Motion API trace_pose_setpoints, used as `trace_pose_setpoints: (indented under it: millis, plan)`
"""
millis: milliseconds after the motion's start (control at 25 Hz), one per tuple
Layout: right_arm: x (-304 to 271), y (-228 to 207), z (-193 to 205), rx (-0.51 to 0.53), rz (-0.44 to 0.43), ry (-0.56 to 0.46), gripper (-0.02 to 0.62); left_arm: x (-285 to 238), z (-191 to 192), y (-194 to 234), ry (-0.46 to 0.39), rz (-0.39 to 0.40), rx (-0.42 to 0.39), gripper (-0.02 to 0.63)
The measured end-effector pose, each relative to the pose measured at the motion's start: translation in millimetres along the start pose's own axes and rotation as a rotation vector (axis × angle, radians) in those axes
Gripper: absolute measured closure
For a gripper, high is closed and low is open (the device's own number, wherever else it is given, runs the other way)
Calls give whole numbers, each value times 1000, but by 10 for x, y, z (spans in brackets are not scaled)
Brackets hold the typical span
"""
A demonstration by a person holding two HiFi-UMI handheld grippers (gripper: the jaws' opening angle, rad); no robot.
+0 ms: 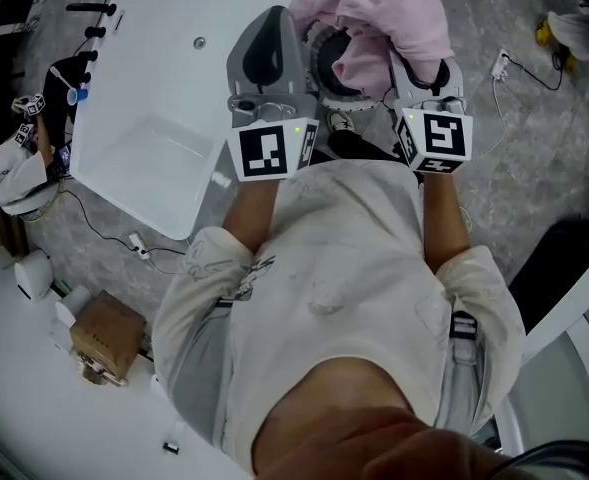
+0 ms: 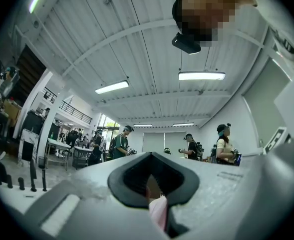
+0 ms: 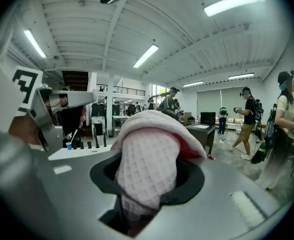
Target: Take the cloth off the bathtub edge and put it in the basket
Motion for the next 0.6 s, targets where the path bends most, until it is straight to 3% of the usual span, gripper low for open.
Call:
trace_pose_setpoints:
  millis: [600]
  plan:
    - [-693,-235,2026,-266,51,389,431,-10,156,-110,48,-7,-15,606]
Point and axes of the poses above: the fingertips, and each gripper's own axes: x backward along the fingers, y to its left, z out of its underside, the point moved 3 cm from there along x, backward along the fingers, and after that the axes turned 1 degree about -x, right-handed, at the moved point
